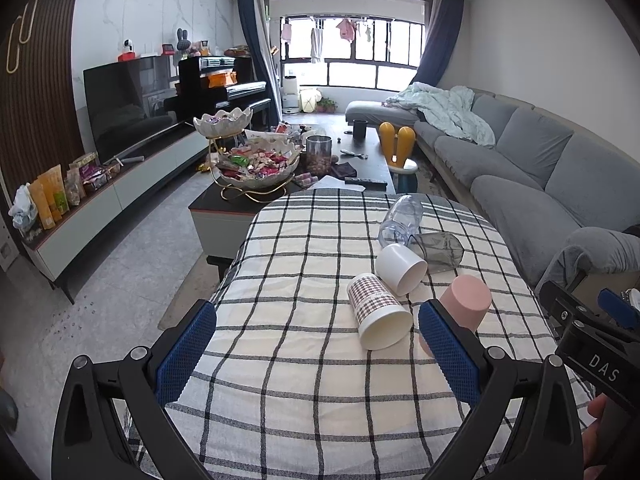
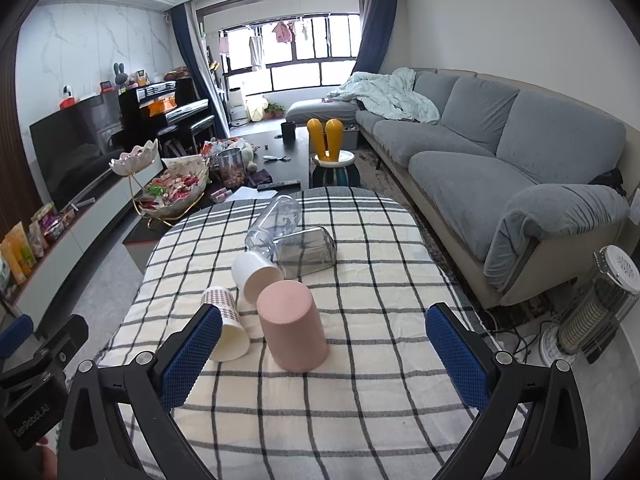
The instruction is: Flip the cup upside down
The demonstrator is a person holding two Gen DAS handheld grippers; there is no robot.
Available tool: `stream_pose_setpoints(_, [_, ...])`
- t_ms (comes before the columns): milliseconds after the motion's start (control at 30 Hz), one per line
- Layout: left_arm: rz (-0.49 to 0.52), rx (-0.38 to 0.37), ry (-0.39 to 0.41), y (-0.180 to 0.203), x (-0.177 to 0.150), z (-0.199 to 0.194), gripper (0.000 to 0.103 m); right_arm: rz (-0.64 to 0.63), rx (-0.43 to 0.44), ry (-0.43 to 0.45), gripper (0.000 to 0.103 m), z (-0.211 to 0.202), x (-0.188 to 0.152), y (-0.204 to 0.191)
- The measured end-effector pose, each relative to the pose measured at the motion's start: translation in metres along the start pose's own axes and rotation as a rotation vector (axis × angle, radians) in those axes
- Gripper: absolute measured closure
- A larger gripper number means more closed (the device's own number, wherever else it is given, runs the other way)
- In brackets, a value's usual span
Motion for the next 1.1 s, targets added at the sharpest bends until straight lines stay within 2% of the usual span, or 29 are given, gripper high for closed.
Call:
stream_pose_setpoints(800, [-0.001,-0.008,-0.008,0.0011,-0.0025,-0.0014,0.000,0.001,0.002,-0.002,0.001,0.0013,0.0002,-0.0003])
stream_pose_setpoints(1100, [-0.009,-0.032,-0.034,0.0008,-0.0040,0.0017,0.000,0.002,0.001,-0.002,0.001,0.0014,-0.0001,0.0000])
Point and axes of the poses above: each gripper's, at about its wrist camera, not at the fingertips, and z roughly the way its jaws point, y to its right, x to its top, the point moved 6 cm from there along z, roughly the way its jaws point, and after that the axes turned 9 degrees about x, right-handed, at the moved point
